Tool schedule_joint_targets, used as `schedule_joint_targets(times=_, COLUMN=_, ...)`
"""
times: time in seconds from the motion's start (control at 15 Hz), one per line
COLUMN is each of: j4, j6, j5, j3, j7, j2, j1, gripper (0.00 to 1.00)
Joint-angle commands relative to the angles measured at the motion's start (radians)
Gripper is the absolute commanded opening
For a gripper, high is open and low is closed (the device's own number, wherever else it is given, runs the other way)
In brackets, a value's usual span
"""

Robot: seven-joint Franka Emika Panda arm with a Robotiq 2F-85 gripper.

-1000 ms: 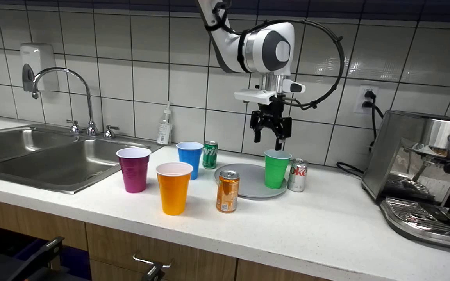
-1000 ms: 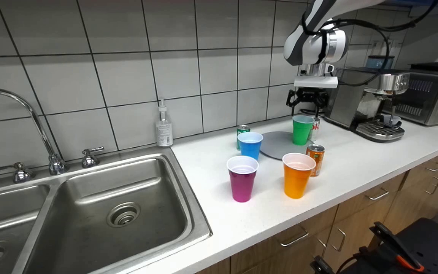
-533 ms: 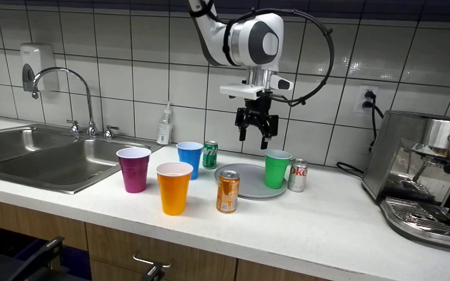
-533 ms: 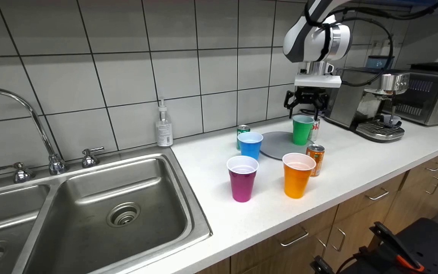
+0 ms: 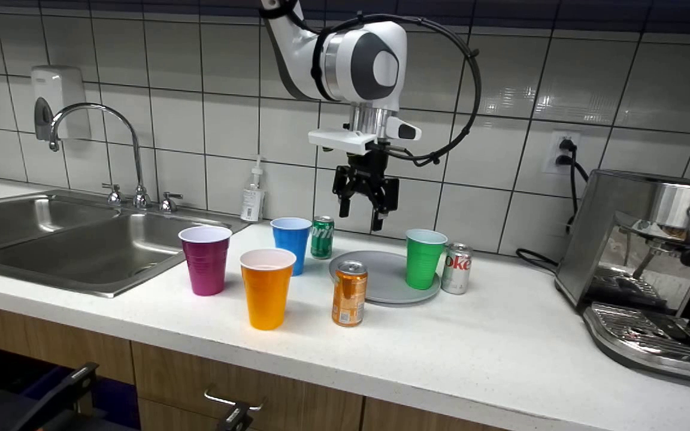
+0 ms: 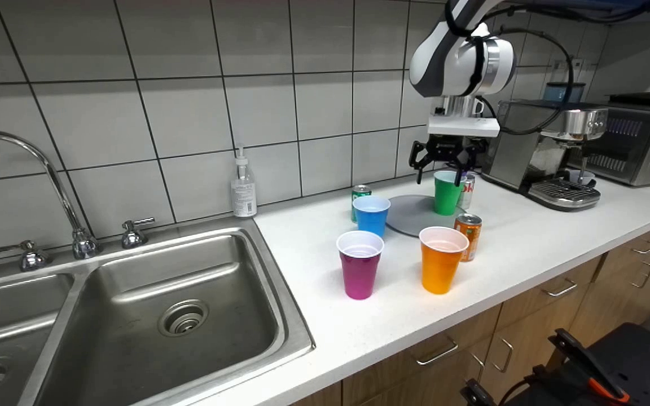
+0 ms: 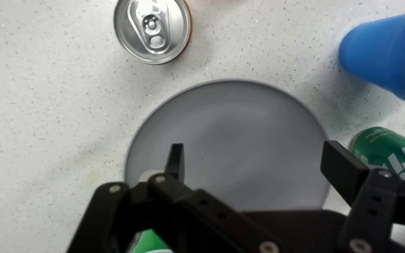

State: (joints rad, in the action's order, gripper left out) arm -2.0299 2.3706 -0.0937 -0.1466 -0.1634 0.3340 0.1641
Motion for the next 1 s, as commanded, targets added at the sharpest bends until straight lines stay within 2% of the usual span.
schedule_joint_targets(times=0.0, j4=-0.051, j6=0.016, j5=-0.028, j3=0.023, j7=0.040, j2=-0.049, j1=-0.008, gripper=1.00)
schedule_joint_targets(times=0.47, j4=-0.036, j6=0.000, j5=-0.028, j3=0.051, j7=0.044, j2=-0.038, j1=-0.038, gripper=1.00)
schedule_joint_targets(times=0.93, j4=-0.037, j6=0.013, j5=-0.025, j3=0.082, j7=0.114, j2=-0.028, j1=-0.051, gripper=1.00)
